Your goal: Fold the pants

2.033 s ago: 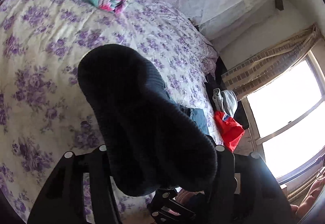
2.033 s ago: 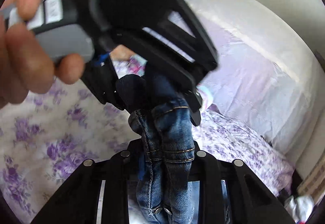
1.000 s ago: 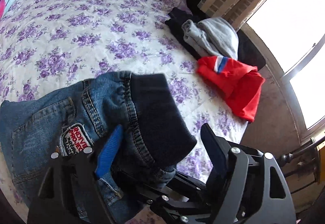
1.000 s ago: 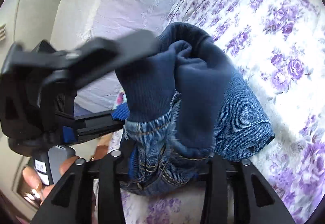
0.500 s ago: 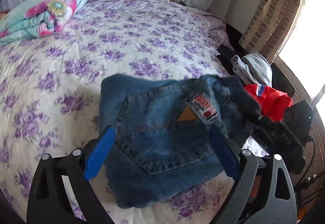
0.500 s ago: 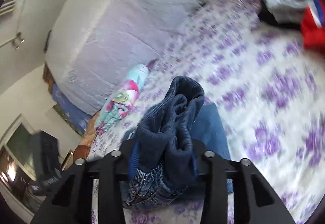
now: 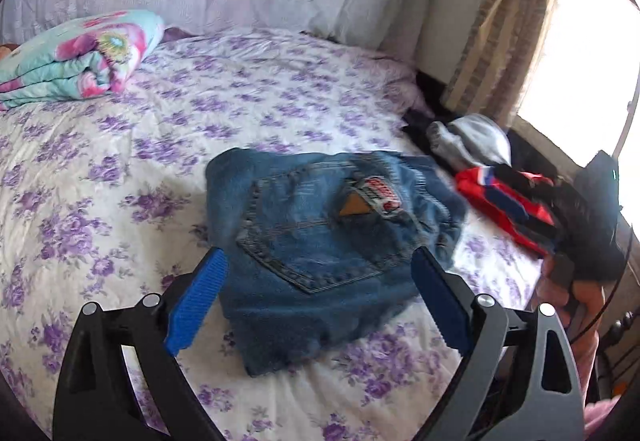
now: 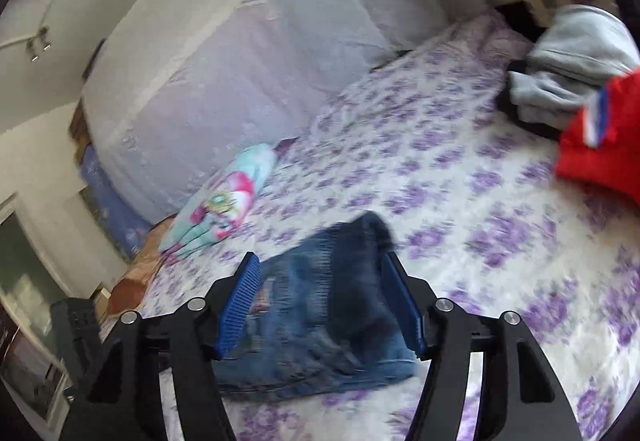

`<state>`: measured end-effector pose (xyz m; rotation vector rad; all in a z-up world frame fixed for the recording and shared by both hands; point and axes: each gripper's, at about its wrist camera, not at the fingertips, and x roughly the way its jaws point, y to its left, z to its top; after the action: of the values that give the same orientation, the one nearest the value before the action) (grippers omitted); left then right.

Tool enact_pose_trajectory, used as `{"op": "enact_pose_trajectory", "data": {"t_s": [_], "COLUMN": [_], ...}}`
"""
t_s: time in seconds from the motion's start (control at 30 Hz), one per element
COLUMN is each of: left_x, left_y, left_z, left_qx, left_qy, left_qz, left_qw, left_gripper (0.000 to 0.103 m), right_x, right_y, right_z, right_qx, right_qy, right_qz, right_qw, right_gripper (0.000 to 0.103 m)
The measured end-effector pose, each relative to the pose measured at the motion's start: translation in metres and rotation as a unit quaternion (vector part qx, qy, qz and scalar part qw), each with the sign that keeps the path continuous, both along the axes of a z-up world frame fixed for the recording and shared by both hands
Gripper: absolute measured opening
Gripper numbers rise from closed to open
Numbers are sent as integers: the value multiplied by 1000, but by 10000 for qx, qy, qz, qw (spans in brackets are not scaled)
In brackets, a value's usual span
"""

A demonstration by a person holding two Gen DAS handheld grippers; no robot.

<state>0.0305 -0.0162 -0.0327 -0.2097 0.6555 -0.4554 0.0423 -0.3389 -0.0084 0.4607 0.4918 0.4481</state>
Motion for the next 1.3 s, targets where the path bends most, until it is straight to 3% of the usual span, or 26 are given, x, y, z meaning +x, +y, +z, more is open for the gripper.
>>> {"op": "enact_pose_trajectory", "data": {"t_s": [0.03, 0.1, 0.23, 0.3, 0.33, 0.37, 0.43, 0.5, 0.57, 0.7, 0.8, 0.87, 0.93, 1.03, 1.17, 1.2, 1.27, 1.3], "left_x": [-2, -6, -9, -13, -14, -15, -15, -18, -21, -32, -32, -26, -27, -36, -37, -34, -19, -9], "left_y": [-4, -13, -26, -29, -29, -30, -32, -34, -35, -17, -11, -14, -20, -23, -5, -5, -8, -11], "left_z": [-4, -13, -31, -35, -36, -38, -42, -44, -44, -35, -35, -45, -50, -43, -22, -21, -31, -44], "left_qx": [-64, -171, -56, 30, 69, 167, 327, 427, 466, 88, -27, 264, 537, 890, 322, 283, 379, 458], "left_qy": [-11, 57, 45, -57, -77, -106, -129, -176, -193, -178, -82, 27, -9, -170, -288, -253, 68, 403], "left_qz": [-228, -548, -720, -777, -809, -823, -826, -869, -903, -895, -949, -837, -842, -904, -773, -715, -560, -528], "left_qw": [9997, 9983, 9974, 9970, 9967, 9964, 9960, 9951, 9946, 9958, 9954, 9961, 9950, 9918, 9961, 9967, 9977, 9967], "left_gripper": [91, 91, 91, 91, 91, 91, 91, 91, 91, 91, 92, 92, 92, 92, 93, 95, 95, 95], "right_x": [10, 32, 104, 127, 137, 151, 174, 172, 154, 102, 55, 43, 42, 32, 8, 8, 11, 12], "right_y": [19, 54, 129, 161, 171, 179, 178, 172, 167, 146, 114, 96, 82, 63, 53, 52, 50, 45], "right_z": [10, 22, 11, -9, -21, -36, -56, -54, -36, 12, 24, 7, -21, -19, -1, -8, -30, -38], "right_qx": [-29, -82, -281, -635, -854, -1123, -1140, -1030, -1226, -955, -940, -1235, -1603, -1049, -812, -863, -1093, -1038], "right_qy": [-56, 132, 1079, 1575, 1798, 2074, 2493, 2513, 2153, 1405, 1039, 1081, 1387, 1373, 727, 780, 1055, 1094], "right_qz": [599, 1331, 2501, 2664, 2615, 2476, 2271, 2234, 2139, 2238, 2100, 1790, 1416, 1354, 1474, 1467, 1265, 1231], "right_qw": [9982, 9910, 9618, 9488, 9444, 9397, 9345, 9361, 9449, 9597, 9676, 9701, 9670, 9756, 9831, 9823, 9803, 9809], "right_gripper": [51, 45, 37, 37, 30, 16, 6, 6, 12, 13, 23, 27, 5, 13, 34, 34, 25, 23]}}
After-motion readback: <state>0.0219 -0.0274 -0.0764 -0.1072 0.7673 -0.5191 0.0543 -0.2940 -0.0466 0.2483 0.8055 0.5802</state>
